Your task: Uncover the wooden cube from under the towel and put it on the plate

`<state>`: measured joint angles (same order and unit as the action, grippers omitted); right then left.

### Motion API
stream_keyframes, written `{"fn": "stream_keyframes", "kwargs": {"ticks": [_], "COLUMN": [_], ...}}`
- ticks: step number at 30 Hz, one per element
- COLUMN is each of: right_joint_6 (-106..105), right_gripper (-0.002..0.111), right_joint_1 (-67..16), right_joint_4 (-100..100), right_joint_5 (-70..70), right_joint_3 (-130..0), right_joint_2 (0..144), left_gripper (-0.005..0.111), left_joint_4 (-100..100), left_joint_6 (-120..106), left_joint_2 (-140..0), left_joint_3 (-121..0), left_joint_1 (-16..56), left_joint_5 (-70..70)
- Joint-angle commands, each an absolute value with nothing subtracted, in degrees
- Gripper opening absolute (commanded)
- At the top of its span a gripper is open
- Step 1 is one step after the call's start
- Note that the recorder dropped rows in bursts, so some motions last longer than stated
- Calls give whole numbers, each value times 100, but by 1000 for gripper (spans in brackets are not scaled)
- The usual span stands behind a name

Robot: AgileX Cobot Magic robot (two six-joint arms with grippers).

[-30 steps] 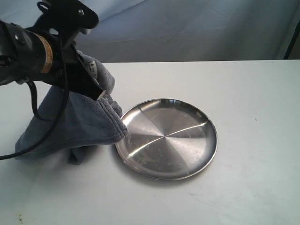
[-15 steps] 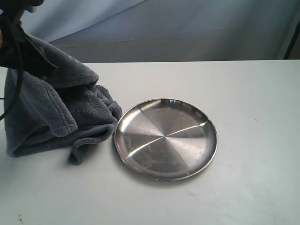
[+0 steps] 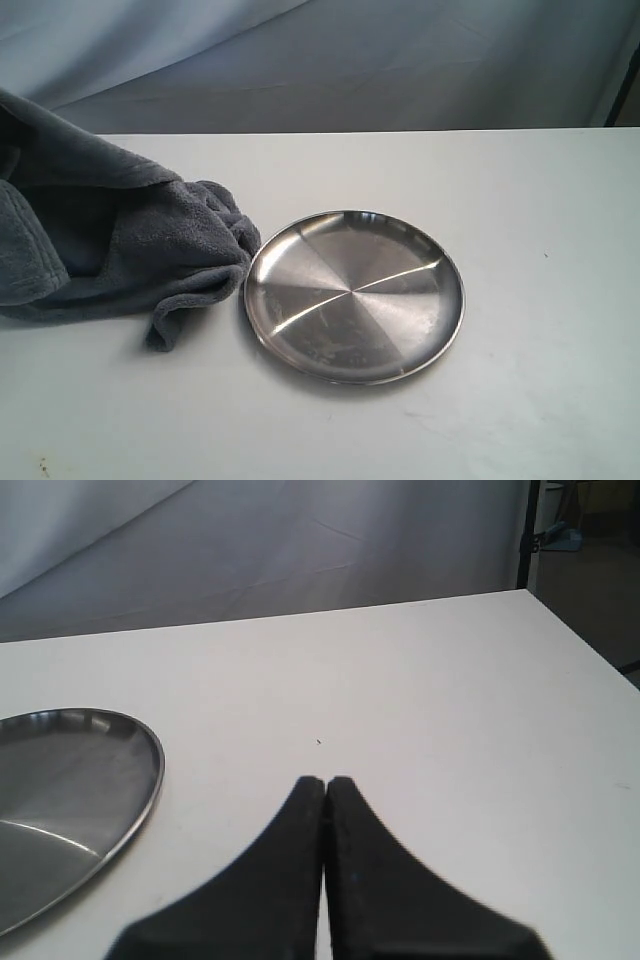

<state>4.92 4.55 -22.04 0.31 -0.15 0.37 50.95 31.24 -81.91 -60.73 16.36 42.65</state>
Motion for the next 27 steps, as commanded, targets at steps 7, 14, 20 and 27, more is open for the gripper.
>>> {"fn": "stream_keyframes", "kwargs": {"ticks": [7, 14, 20, 27], "right_joint_6": [515, 515, 515, 515], "right_gripper": [3, 3, 3, 3], "right_joint_1": [455, 455, 455, 455], "right_joint_4": [-2232, -2232, -2232, -2232], "right_joint_5": [99, 99, 99, 99], "right_joint_3": [0, 0, 0, 0], "right_joint_2": [0, 0, 0, 0], "left_gripper": [13, 46, 83, 97], "left_joint_4": [5022, 4999, 4999, 4894], "left_joint_6": [3144, 3144, 3144, 3144], "left_joint_2": [-9438, -10052, -10141, -10092], "left_joint_3": [-6095, -6095, -6095, -6095], "left_joint_1": [1461, 1461, 1461, 1499], "left_joint_5": [4137, 4186, 4387, 4845]}}
